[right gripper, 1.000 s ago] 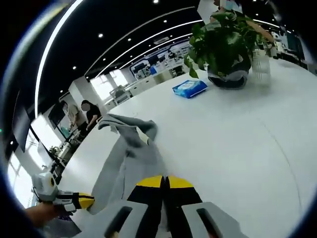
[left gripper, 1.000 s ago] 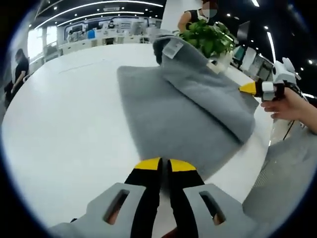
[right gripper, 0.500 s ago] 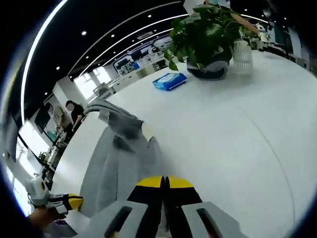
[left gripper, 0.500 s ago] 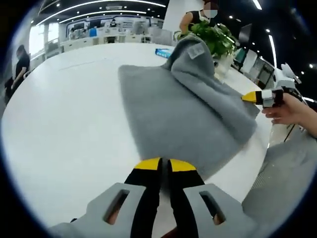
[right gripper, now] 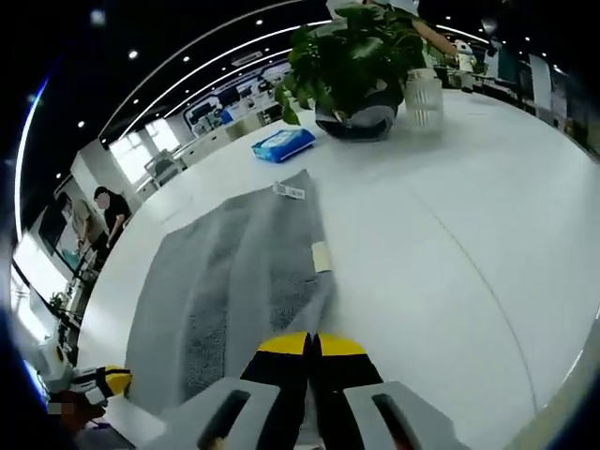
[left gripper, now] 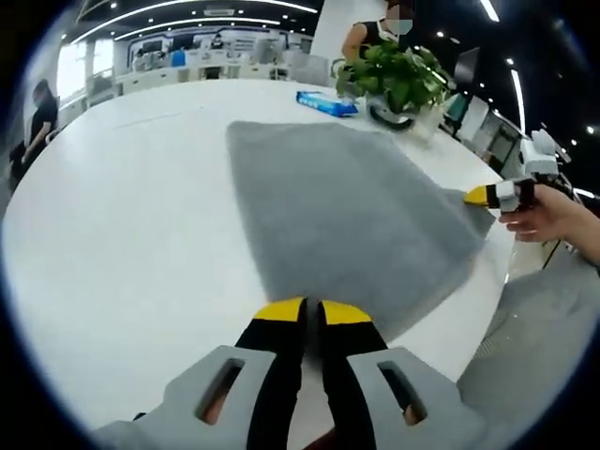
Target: Open the folded towel by lifting each exposed corner and separating the folded layers until the towel lies flat within the target outline without major curled edges
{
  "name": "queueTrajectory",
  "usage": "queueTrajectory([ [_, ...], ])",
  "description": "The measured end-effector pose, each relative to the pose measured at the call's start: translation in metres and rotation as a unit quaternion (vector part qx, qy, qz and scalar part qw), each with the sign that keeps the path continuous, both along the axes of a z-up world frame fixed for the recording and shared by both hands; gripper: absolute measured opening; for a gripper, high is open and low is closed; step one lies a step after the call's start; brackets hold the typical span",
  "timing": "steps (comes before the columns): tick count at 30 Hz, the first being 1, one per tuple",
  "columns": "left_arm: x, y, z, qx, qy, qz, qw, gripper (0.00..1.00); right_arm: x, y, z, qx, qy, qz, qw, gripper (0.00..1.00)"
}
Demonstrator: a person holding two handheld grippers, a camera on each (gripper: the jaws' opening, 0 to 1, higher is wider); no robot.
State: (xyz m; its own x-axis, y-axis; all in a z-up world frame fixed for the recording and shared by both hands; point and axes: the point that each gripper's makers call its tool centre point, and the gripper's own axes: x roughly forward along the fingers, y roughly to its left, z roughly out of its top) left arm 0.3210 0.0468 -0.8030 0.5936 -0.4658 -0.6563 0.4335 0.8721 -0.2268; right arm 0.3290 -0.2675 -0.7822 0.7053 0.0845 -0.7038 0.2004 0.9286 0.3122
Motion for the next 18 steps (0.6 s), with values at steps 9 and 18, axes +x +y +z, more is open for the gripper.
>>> queueTrajectory([
  [9,0.003,0.006,0.006,0.006,0.007,0.019,0.9998,0.05,0.024,0.0,0.043,-0.019,-0.111,0.007,0.9936,0.0],
  [18,0.009,0.003,0.018,-0.029,-0.01,0.032,0.999,0.05,0.039,0.038,0.076,-0.098,-0.192,0.099,0.9714,0.0],
])
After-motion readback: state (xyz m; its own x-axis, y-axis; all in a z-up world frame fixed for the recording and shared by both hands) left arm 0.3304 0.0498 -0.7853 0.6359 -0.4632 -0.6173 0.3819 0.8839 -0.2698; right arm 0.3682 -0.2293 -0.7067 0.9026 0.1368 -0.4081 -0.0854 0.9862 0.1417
